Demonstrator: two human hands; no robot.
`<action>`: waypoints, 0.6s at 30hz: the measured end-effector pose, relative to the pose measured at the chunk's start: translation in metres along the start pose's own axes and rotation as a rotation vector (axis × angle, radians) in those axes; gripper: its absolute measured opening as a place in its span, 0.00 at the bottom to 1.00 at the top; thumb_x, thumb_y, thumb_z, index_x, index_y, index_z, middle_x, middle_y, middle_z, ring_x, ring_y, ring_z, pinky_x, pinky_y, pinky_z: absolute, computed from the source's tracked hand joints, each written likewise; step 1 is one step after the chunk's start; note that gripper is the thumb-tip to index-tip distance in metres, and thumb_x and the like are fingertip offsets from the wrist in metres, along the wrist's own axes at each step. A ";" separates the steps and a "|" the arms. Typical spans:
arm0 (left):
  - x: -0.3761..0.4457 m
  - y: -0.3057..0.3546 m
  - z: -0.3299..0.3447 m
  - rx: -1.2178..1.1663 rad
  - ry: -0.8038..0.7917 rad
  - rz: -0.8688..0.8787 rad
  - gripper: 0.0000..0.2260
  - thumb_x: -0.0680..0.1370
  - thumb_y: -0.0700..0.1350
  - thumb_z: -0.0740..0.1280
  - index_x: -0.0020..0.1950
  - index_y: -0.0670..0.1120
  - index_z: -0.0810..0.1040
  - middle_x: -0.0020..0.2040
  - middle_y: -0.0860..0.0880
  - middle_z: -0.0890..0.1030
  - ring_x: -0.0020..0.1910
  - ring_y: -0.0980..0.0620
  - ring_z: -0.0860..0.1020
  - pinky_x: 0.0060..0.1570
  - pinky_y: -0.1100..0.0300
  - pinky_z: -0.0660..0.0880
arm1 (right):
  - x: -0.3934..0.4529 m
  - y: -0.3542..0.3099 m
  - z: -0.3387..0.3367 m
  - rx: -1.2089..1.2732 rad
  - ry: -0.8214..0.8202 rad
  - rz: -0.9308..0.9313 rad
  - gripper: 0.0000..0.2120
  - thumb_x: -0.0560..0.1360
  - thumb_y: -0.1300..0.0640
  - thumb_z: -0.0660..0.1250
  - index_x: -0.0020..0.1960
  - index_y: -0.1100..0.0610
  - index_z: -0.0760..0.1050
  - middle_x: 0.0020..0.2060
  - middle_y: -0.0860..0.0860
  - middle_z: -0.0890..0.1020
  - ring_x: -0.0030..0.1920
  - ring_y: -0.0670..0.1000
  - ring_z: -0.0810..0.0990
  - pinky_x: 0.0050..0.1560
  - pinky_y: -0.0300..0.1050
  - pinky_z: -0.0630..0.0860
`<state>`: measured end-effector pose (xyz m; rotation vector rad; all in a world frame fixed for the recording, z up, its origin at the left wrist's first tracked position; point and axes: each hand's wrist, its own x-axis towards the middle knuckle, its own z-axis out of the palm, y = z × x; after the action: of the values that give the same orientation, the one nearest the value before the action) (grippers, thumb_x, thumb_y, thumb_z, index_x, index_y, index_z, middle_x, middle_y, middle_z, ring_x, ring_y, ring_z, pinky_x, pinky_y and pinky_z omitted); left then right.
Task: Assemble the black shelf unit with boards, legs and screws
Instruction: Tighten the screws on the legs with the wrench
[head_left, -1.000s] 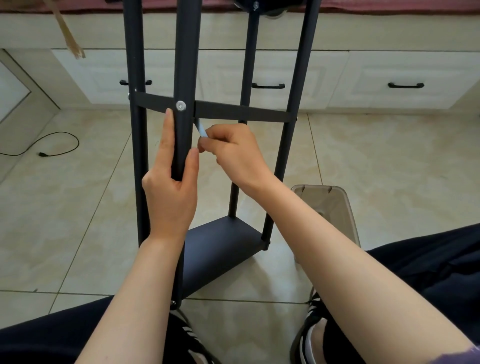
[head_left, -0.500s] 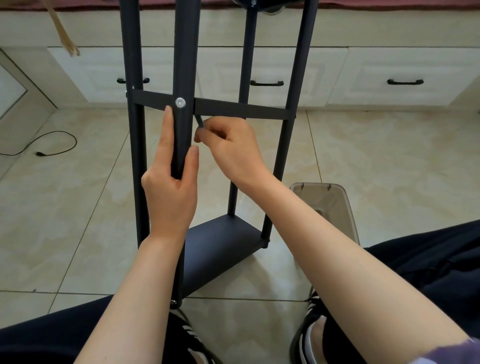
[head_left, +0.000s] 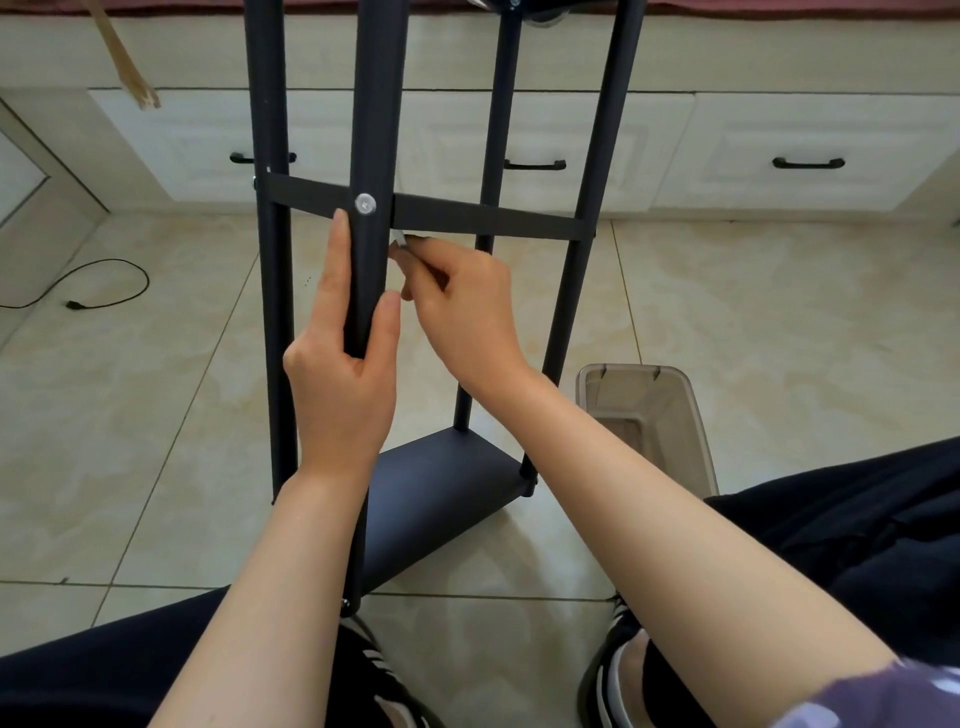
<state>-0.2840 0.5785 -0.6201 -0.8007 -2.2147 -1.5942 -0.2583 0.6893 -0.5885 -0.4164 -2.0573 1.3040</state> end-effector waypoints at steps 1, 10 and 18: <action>0.000 0.001 0.000 -0.003 -0.002 0.001 0.25 0.83 0.52 0.63 0.78 0.63 0.59 0.39 0.58 0.77 0.29 0.45 0.73 0.31 0.48 0.76 | -0.001 0.002 0.002 0.006 0.034 0.000 0.09 0.79 0.63 0.66 0.46 0.65 0.83 0.32 0.55 0.82 0.34 0.52 0.79 0.42 0.47 0.76; -0.002 -0.005 0.001 -0.001 0.014 0.031 0.25 0.83 0.50 0.63 0.80 0.58 0.59 0.51 0.73 0.78 0.31 0.57 0.75 0.36 0.68 0.73 | 0.002 0.016 0.030 0.092 0.151 0.008 0.08 0.79 0.63 0.67 0.45 0.65 0.83 0.32 0.51 0.81 0.31 0.35 0.73 0.39 0.31 0.69; -0.001 -0.005 0.001 -0.041 0.007 0.011 0.25 0.83 0.49 0.63 0.79 0.59 0.60 0.46 0.67 0.79 0.30 0.54 0.74 0.35 0.65 0.73 | 0.011 0.018 0.039 0.164 0.146 0.036 0.12 0.78 0.63 0.67 0.37 0.65 0.79 0.29 0.49 0.79 0.30 0.43 0.73 0.36 0.36 0.71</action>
<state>-0.2856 0.5779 -0.6247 -0.8163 -2.1754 -1.6402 -0.2943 0.6773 -0.6112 -0.4621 -1.8157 1.4086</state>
